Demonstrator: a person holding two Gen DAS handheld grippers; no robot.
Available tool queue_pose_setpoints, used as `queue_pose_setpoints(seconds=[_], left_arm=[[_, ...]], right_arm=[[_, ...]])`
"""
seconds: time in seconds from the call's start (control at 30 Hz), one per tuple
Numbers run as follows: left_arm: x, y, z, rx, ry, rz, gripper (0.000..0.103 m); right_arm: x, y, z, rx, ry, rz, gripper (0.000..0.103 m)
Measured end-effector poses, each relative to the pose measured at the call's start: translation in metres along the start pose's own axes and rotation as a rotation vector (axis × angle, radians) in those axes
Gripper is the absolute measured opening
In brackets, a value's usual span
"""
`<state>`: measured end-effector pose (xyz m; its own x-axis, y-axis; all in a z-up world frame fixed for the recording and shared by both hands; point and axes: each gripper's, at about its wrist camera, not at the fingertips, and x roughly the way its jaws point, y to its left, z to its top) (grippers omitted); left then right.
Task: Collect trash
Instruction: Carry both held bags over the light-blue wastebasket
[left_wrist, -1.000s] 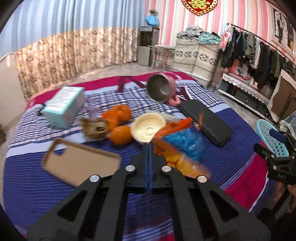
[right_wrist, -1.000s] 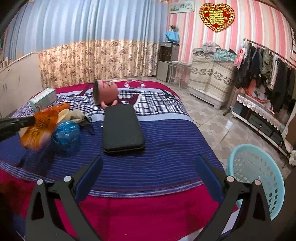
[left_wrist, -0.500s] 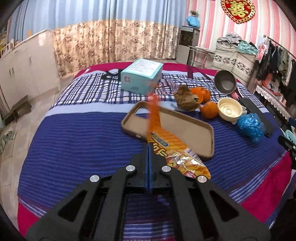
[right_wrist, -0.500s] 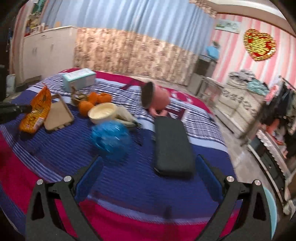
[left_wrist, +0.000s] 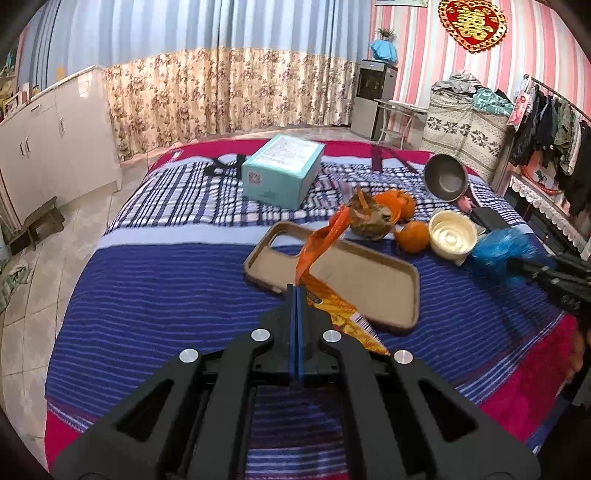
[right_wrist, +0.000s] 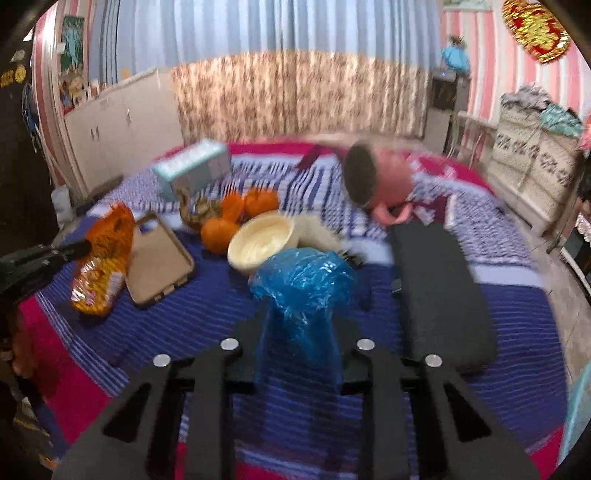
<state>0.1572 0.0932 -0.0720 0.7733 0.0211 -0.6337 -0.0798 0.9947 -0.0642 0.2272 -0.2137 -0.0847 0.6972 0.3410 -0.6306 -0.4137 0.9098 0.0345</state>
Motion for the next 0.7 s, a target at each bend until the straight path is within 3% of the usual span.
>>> queue_pose_setpoints(seconds=[0.13, 0.33, 0.7], left_arm=[[-0.014, -0.014, 0.008, 0.033, -0.041, -0.015, 0.0], [-0.033, -0.043, 0.022, 0.052, -0.088, -0.078, 0.0], [-0.039, -0.143, 0.042, 0.17, -0.125, -0.189, 0.0]], right_arm=[[-0.054, -0.026, 0.0, 0.062, -0.099, -0.042, 0.024], [-0.117, -0.079, -0.021, 0.161, -0.142, -0.181, 0.024], [-0.171, -0.173, -0.073, 0.343, -0.192, -0.409, 0.024]])
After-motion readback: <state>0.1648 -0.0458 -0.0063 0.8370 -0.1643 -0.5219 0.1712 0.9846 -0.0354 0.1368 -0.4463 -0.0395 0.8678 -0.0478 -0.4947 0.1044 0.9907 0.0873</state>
